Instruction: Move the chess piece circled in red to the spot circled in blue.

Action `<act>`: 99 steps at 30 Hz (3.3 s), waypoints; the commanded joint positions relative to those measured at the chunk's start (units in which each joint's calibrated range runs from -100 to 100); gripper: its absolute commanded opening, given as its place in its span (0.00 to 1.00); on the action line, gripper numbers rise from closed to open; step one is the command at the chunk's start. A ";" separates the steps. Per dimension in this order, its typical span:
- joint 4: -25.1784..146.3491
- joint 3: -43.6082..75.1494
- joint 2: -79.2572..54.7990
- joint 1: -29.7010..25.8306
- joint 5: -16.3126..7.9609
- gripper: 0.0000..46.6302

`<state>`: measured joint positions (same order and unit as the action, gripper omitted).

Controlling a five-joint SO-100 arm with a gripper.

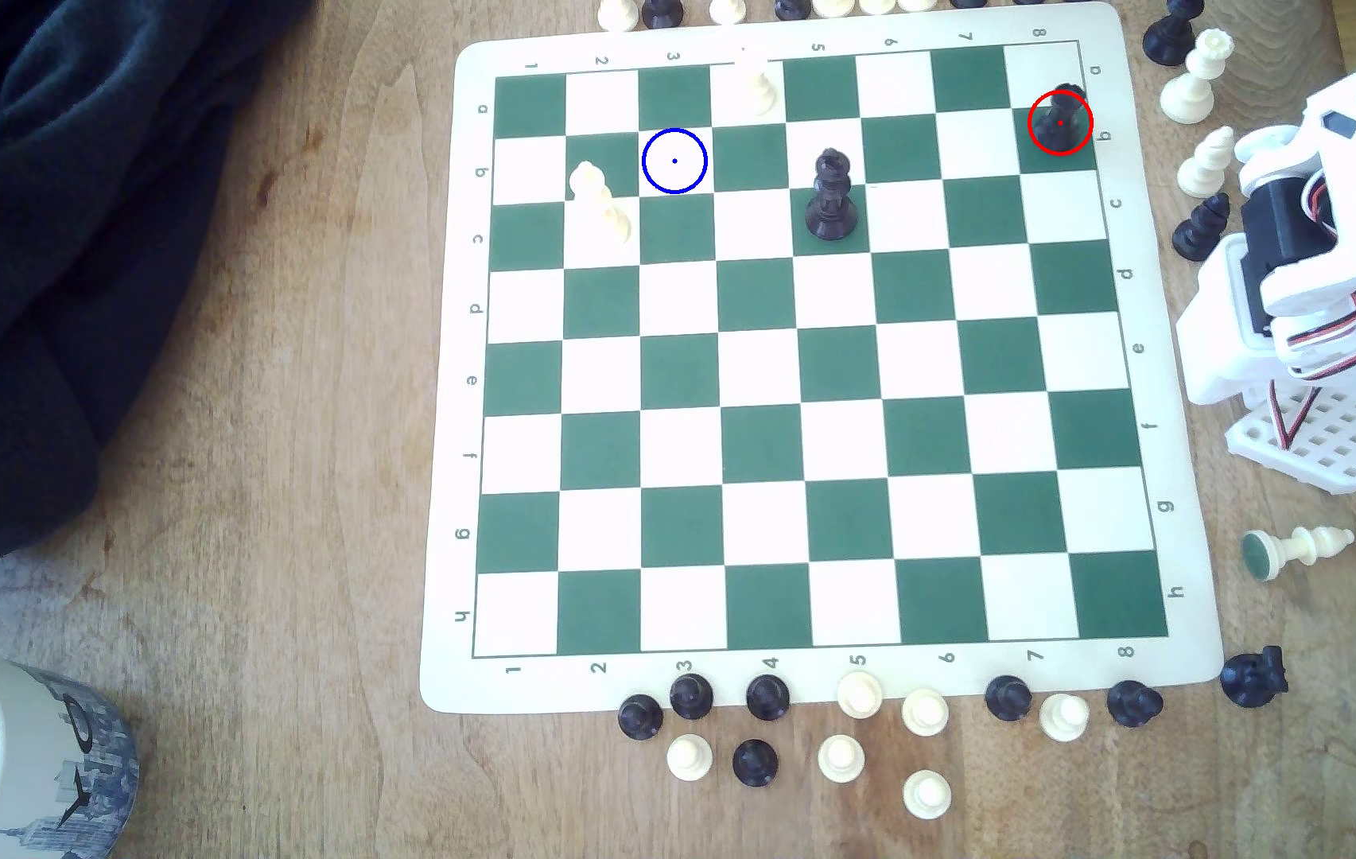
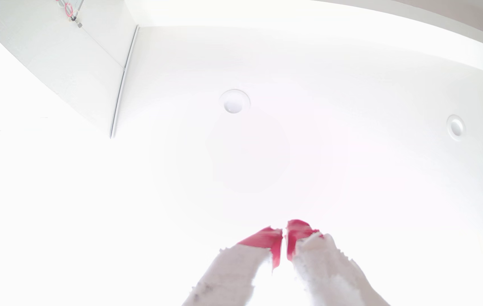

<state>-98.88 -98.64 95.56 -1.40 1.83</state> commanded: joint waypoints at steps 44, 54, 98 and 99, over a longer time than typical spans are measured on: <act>180.78 56.31 -27.82 46.26 -7.67 0.14; 183.32 58.48 -40.13 48.92 -6.69 0.35; 159.41 46.51 -68.06 49.54 -5.81 0.36; 159.16 46.51 -68.06 49.54 -5.81 0.35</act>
<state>61.27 -52.73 27.19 48.53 -4.27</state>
